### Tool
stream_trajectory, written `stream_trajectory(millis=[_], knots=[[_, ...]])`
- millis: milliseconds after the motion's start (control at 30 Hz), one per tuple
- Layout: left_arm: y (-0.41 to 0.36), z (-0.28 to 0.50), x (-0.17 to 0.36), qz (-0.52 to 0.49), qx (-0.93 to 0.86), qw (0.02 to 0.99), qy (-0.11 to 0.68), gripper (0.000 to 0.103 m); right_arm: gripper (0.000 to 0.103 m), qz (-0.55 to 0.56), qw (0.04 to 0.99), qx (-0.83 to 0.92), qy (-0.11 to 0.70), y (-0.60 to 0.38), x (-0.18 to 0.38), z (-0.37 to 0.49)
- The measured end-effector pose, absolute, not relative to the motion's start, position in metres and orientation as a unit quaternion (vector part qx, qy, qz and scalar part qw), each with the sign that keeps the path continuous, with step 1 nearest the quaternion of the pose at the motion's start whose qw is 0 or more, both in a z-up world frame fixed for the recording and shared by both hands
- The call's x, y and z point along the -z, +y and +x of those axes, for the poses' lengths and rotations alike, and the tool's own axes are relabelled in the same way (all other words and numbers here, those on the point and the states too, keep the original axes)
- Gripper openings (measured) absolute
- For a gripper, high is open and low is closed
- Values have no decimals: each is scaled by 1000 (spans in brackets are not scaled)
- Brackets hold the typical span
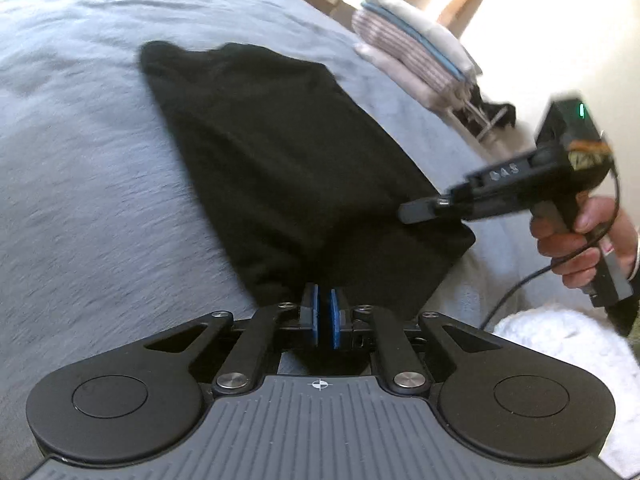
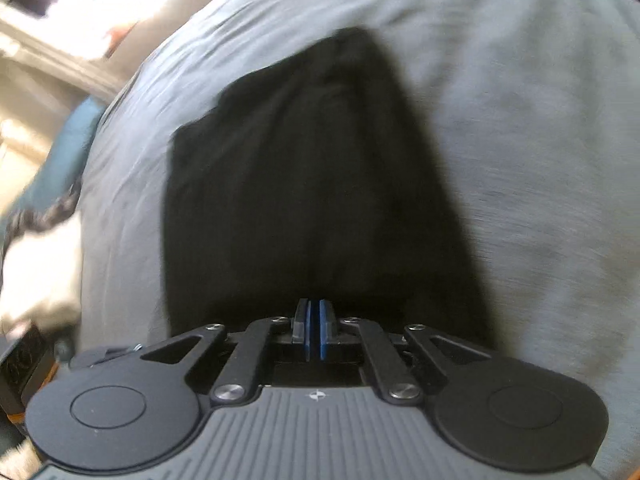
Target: Fold clothes
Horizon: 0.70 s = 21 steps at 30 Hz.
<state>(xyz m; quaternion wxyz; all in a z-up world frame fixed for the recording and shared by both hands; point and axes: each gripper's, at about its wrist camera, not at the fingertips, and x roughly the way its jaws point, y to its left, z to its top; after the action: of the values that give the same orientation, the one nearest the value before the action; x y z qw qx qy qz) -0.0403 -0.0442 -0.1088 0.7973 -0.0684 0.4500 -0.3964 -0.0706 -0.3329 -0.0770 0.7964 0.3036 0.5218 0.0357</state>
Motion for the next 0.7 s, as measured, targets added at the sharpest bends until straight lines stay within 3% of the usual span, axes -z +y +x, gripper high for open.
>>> stream_trajectory(millis=[233,467,600,700], knots=[[-9,-49,87,-50,397,807,434,10,5,318,813,-9,488,-359,49,-85],[-47,-13,100,-82,382,808,442,11,5,334,806,-76,483,-320,67,-31],[-14,-3,106,-114,354,806,461,11,1,345,806,-21,481,-360,76,-36],[2,-7,92,-97,336,820,452,11,5,336,820,26,463,-386,60,-50]])
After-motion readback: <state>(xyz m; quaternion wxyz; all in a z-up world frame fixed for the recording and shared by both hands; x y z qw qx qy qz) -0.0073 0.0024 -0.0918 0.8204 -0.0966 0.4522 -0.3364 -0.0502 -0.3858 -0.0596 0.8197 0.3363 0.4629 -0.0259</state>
